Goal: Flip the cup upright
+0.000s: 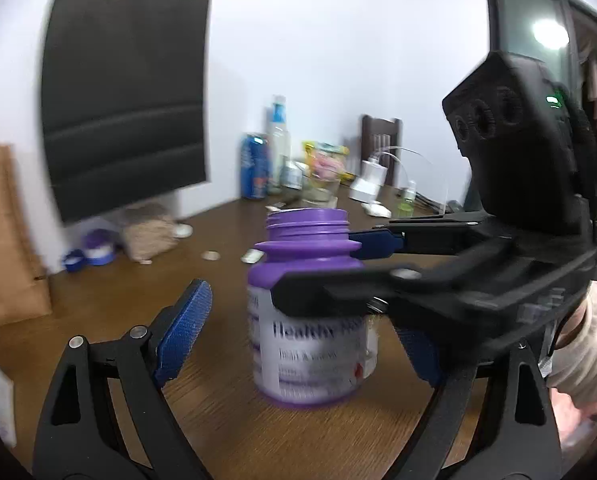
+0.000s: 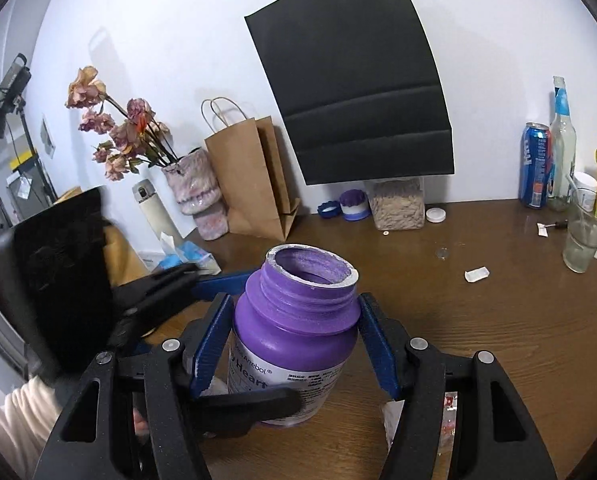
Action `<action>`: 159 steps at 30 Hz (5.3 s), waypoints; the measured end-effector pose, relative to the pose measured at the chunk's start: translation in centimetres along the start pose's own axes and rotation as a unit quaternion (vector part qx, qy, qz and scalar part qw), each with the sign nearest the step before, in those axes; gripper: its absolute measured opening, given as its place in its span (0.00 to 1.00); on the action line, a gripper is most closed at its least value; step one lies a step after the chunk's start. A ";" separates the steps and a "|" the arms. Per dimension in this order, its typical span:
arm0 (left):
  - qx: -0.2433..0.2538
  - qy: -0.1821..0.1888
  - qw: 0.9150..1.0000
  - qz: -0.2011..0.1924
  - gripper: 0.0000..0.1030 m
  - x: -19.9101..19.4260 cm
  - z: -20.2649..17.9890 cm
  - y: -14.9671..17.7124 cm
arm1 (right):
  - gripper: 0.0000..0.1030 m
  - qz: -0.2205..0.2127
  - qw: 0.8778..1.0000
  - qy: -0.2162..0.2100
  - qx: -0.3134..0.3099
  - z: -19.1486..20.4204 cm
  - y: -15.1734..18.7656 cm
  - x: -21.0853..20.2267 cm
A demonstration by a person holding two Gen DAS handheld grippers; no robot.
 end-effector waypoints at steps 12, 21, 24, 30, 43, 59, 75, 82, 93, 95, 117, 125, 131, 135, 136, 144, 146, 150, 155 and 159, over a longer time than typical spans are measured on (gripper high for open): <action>-0.091 -0.052 0.987 0.118 0.93 -1.1 -0.1 8.8 | 0.65 0.066 0.996 0.049 -0.041 0.4 6.5 2.6; -0.083 -0.086 0.977 0.174 0.91 -0.6 -1.0 13.8 | 0.66 0.073 0.989 0.066 -0.107 1.3 11.8 4.8; -0.127 -0.074 0.974 0.173 0.91 -0.9 -1.0 14.8 | 0.67 0.061 0.989 0.071 -0.114 1.5 12.0 4.3; -0.132 -0.090 0.972 0.172 0.92 -2.1 -0.9 15.3 | 0.67 0.064 0.991 0.063 -0.103 1.5 12.8 2.8; -0.126 -0.184 0.963 0.153 1.00 -10.7 -2.5 14.2 | 0.78 0.015 0.984 0.094 -0.150 4.0 11.8 -6.1; -0.169 -0.359 0.915 0.069 1.00 -23.4 -1.7 13.2 | 0.79 -0.020 0.988 0.117 -0.099 3.0 12.9 -12.4; -0.180 -0.421 0.888 0.030 1.00 -35.2 -17.3 16.4 | 0.79 -0.060 0.992 0.087 -0.075 8.7 25.3 -24.3; -0.132 -0.472 0.871 0.032 1.00 -38.0 -21.6 18.0 | 0.79 -0.087 0.988 0.079 -0.097 11.1 29.6 -27.6; -0.150 -0.460 0.875 -0.007 1.00 -38.8 -25.9 20.0 | 0.79 -0.116 0.989 0.068 -0.059 12.2 33.9 -29.3; -0.146 -0.457 0.877 -0.012 1.00 -38.8 -26.1 19.8 | 0.79 -0.118 0.989 0.064 -0.067 12.6 33.9 -29.3; -0.143 -0.451 0.881 -0.018 1.00 -39.1 -26.5 19.8 | 0.79 -0.110 0.989 0.068 -0.078 12.9 34.6 -29.1; -0.144 -0.449 0.881 -0.016 1.00 -38.9 -26.5 19.6 | 0.79 -0.108 0.989 0.070 -0.078 12.9 34.7 -28.9; -0.141 -0.453 0.880 -0.016 1.00 -38.9 -26.5 19.5 | 0.79 -0.108 0.989 0.070 -0.079 12.8 34.6 -28.9; -0.140 -0.455 0.879 -0.017 1.00 -38.9 -26.5 19.4 | 0.79 -0.108 0.989 0.069 -0.080 12.7 34.4 -29.0; -0.141 -0.455 0.879 -0.017 1.00 -38.9 -26.5 19.4 | 0.79 -0.108 0.989 0.069 -0.080 12.7 34.4 -28.9; -0.141 -0.456 0.879 -0.017 1.00 -38.9 -26.5 19.5 | 0.79 -0.107 0.989 0.069 -0.080 12.7 34.5 -28.9; -0.142 -0.456 0.879 -0.016 1.00 -38.9 -26.5 19.5 | 0.79 -0.107 0.989 0.069 -0.080 12.7 34.5 -28.9; -0.145 -0.457 0.877 -0.015 1.00 -38.8 -26.6 19.6 | 0.79 -0.106 0.989 0.069 -0.080 12.7 34.5 -28.9; -0.147 -0.458 0.877 -0.014 1.00 -38.7 -26.6 19.7 | 0.79 -0.102 0.989 0.068 -0.080 12.5 34.3 -28.8; -0.148 -0.458 0.877 -0.013 1.00 -38.6 -26.7 19.7 | 0.79 -0.101 0.989 0.067 -0.080 12.3 34.3 -28.7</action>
Point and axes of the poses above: each gripper's, at about its wrist camera, not at the fingertips, and x roughly the way its jaws point, z to its left, y to its underside, the point moved 10 cm from there along x, roughly the way its jaws point, and after that the axes turned 12 degrees about x, right-handed, at the moved point
